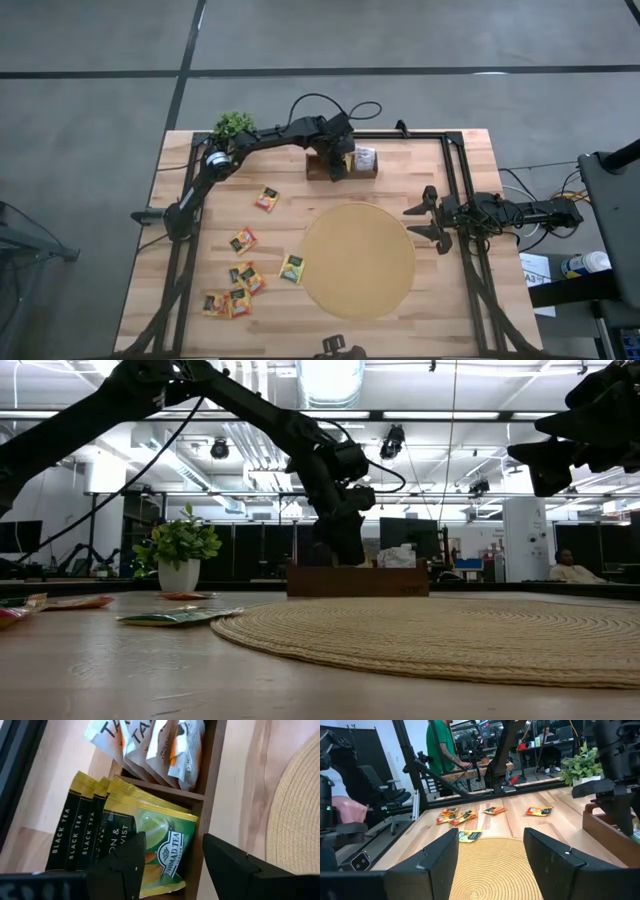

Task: Pick & Place Tea
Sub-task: Put the yellow tea bag into the middle section of the wooden organizer

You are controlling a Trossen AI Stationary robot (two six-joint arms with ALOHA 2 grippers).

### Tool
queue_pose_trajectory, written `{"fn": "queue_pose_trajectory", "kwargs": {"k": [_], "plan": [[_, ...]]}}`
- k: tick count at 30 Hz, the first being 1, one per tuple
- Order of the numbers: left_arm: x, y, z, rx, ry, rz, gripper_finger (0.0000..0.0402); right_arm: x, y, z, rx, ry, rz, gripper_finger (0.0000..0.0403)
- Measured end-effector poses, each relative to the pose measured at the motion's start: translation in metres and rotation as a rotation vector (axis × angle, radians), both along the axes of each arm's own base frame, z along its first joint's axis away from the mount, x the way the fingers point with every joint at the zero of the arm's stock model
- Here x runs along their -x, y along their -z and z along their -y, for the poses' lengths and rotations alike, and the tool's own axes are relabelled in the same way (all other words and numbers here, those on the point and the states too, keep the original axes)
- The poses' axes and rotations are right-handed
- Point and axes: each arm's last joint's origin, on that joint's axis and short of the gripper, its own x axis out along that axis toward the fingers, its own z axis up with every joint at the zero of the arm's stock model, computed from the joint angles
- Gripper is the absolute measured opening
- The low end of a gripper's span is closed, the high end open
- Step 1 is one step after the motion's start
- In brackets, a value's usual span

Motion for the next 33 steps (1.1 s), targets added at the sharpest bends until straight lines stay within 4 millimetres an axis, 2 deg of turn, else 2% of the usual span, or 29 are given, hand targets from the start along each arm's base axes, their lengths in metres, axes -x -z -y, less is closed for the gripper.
{"fn": "queue_pose_trajectory", "kwargs": {"k": [5, 10, 14, 20, 27, 33], "plan": [[-0.001, 0.007, 0.005, 0.019, -0.003, -0.004, 0.0194, 0.000, 0.000, 0.000, 0.000, 0.000, 0.000, 0.0221], [0.003, 0.020, 0.009, 0.159, 0.004, -0.002, 0.0194, 0.000, 0.000, 0.000, 0.000, 0.000, 0.000, 0.0221], [0.003, 0.020, 0.012, 0.176, 0.007, -0.009, 0.0194, 0.000, 0.000, 0.000, 0.000, 0.000, 0.000, 0.0221], [-0.001, 0.001, 0.010, 0.157, 0.002, 0.019, 0.0194, 0.000, 0.000, 0.000, 0.000, 0.000, 0.000, 0.0221], [-0.004, -0.042, 0.008, 0.103, 0.013, 0.112, 0.0194, 0.000, 0.000, 0.000, 0.000, 0.000, 0.000, 0.0221], [-0.001, -0.045, 0.009, 0.079, -0.007, 0.075, 0.0194, 0.000, 0.000, 0.000, 0.000, 0.000, 0.000, 0.0221]]}}
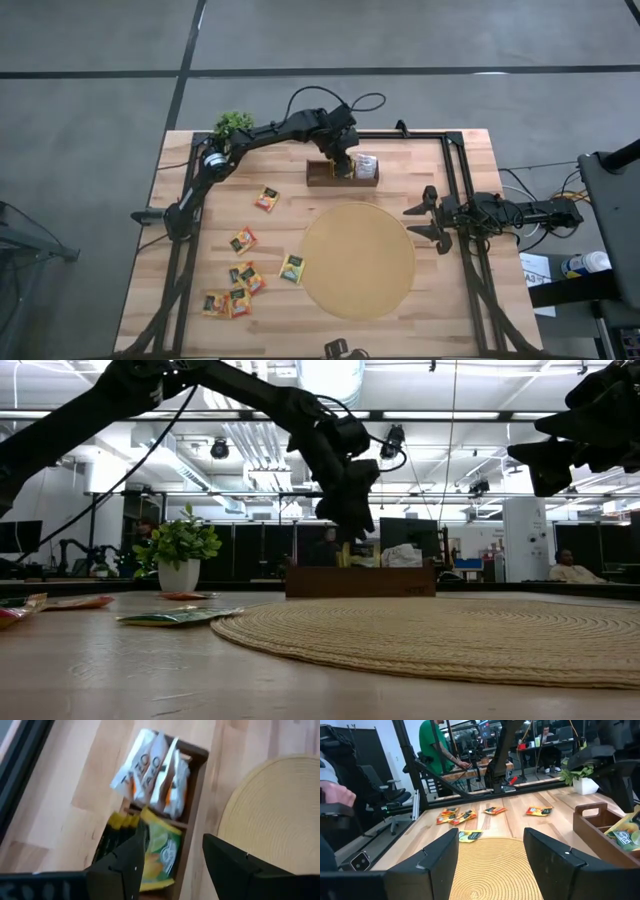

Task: Pick & Place Tea
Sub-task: Put the yellow tea bag into the middle section of the wooden organizer

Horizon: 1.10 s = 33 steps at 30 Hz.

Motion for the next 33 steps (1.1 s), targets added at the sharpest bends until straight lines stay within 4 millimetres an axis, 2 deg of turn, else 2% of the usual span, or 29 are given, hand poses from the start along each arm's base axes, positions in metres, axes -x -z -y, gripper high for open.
{"fn": "queue_pose_trajectory", "kwargs": {"k": [4, 9, 18, 22, 27, 33], "plan": [[0.005, 0.004, 0.002, 0.017, -0.003, -0.063, 0.0194, 0.000, 0.000, 0.000, 0.000, -0.001, 0.000, 0.0221], [0.004, 0.009, 0.000, -0.044, -0.004, -0.080, 0.0194, 0.000, 0.000, 0.000, 0.000, 0.001, 0.000, 0.0221], [0.008, 0.037, 0.000, -0.007, -0.035, -0.118, 0.0194, 0.000, 0.000, 0.000, 0.000, 0.001, 0.000, 0.0221], [0.009, 0.042, 0.005, 0.007, -0.028, -0.148, 0.0194, 0.000, 0.000, 0.000, 0.000, 0.000, 0.000, 0.0221], [0.006, 0.036, 0.008, -0.001, -0.021, -0.129, 0.0194, 0.000, 0.000, 0.000, 0.000, 0.000, 0.000, 0.0221], [0.000, 0.011, 0.006, -0.025, -0.034, -0.061, 0.0194, 0.000, 0.000, 0.000, 0.000, 0.000, 0.000, 0.0221]]}}
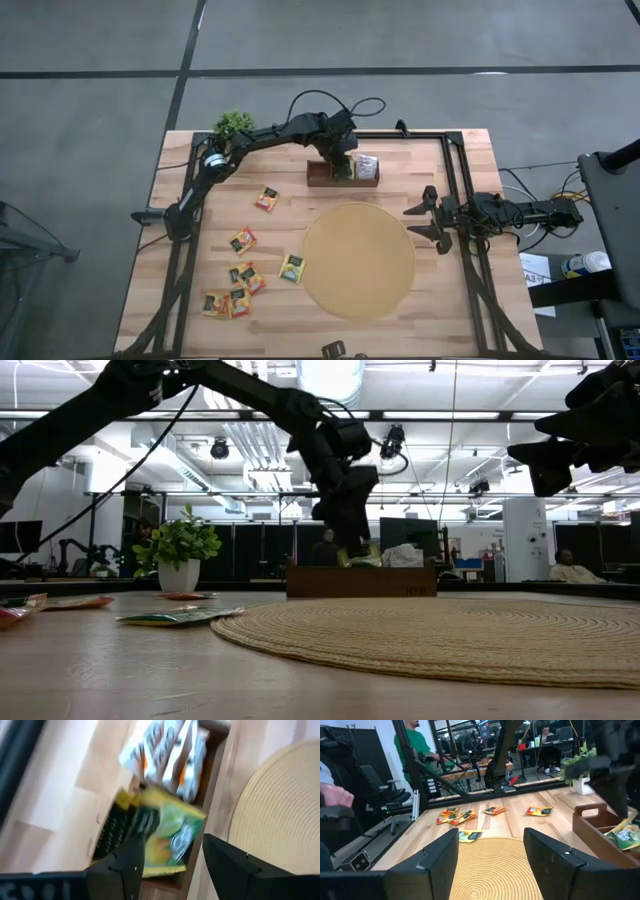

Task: Pick & Place Tea
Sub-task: Put the yellow tea bag into the middle section of the wooden organizer

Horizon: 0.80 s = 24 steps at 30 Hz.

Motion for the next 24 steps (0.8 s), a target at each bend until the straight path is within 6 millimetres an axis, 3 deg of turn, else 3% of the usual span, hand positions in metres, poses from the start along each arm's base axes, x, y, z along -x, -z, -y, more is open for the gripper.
{"fn": "queue_pose_trajectory", "kwargs": {"k": [5, 11, 16, 24], "plan": [[0.000, -0.021, -0.001, -0.069, -0.037, 0.008, 0.0194, 0.000, 0.000, 0.000, 0.000, 0.000, 0.000, 0.0221], [0.002, -0.028, -0.001, -0.080, -0.048, -0.008, 0.0194, 0.000, 0.000, 0.000, 0.000, 0.000, 0.000, 0.0221], [0.005, -0.024, -0.004, -0.201, -0.104, -0.081, 0.0194, 0.000, 0.000, 0.000, 0.000, 0.000, 0.000, 0.0221], [0.005, -0.012, -0.012, -0.297, -0.021, -0.118, 0.0194, 0.000, 0.000, 0.000, 0.000, 0.000, 0.000, 0.0221]]}}
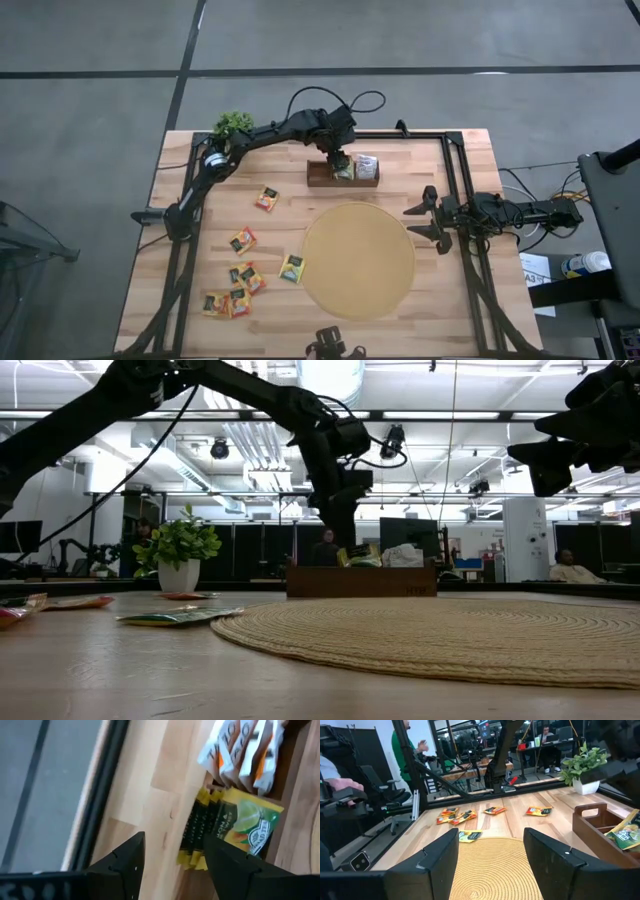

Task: Pick & Place Tea
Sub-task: Put the yellow tea bag into the middle section of the wooden organizer

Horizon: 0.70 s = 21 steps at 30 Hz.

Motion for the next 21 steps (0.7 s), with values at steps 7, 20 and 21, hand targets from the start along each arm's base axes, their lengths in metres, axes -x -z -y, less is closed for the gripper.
{"fn": "queue_pose_trajectory", "kwargs": {"k": [7, 20, 21], "plan": [[0.013, -0.014, 0.007, 0.078, -0.002, -0.021, 0.0194, 0.000, 0.000, 0.000, 0.000, 0.000, 0.000, 0.0221], [0.080, -0.081, 0.041, 0.185, -0.002, 0.042, 0.0194, 0.000, 0.000, 0.000, 0.000, -0.001, 0.000, 0.0221], [0.086, -0.082, 0.045, 0.213, 0.022, 0.050, 0.0194, 0.000, 0.000, 0.000, 0.000, -0.001, 0.000, 0.0221]]}}
